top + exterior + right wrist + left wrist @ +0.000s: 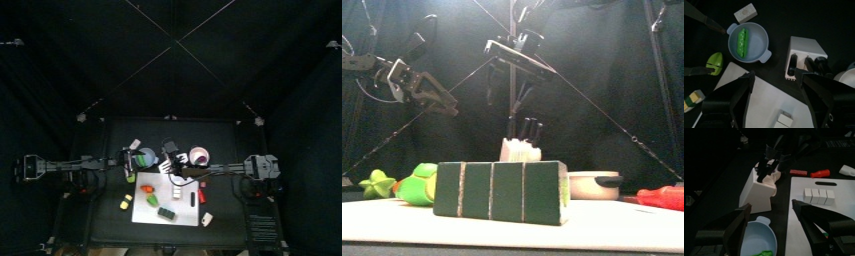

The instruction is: Grab cleaver

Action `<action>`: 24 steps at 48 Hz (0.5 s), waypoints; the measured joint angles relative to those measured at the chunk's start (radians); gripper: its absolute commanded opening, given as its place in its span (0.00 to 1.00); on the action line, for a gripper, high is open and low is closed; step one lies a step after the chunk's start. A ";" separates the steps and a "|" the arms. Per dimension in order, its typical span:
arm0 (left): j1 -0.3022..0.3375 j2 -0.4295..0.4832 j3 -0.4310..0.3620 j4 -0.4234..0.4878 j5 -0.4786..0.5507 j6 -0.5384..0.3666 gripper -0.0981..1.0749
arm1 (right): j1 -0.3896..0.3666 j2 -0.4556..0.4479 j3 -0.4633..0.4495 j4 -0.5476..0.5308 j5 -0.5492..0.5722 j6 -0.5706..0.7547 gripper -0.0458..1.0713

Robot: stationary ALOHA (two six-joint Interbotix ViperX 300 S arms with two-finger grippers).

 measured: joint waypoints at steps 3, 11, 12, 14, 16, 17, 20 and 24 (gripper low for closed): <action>0.002 0.000 0.002 0.000 0.002 0.000 0.93 | 0.000 0.020 -0.018 0.003 0.026 -0.017 0.89; 0.002 0.000 0.003 0.000 0.002 0.000 0.93 | 0.000 0.041 -0.040 0.003 0.091 -0.020 0.89; 0.002 0.000 0.003 0.000 0.000 0.000 0.93 | -0.002 0.043 -0.041 0.003 0.094 -0.021 0.89; 0.002 0.000 0.003 0.000 0.000 0.000 0.93 | -0.002 0.043 -0.041 0.003 0.100 -0.021 0.89; 0.002 0.000 0.003 0.000 0.000 0.000 0.93 | -0.002 0.044 -0.041 0.003 0.103 -0.021 0.89; 0.002 0.000 0.003 0.000 0.000 0.000 0.93 | -0.002 0.046 -0.040 0.003 0.104 -0.020 0.89; 0.002 0.000 0.003 0.000 0.000 0.000 0.93 | -0.002 0.049 -0.041 0.002 0.106 -0.020 0.89; 0.002 0.000 0.003 0.000 0.002 0.000 0.93 | -0.002 0.057 -0.041 0.003 0.109 -0.020 0.89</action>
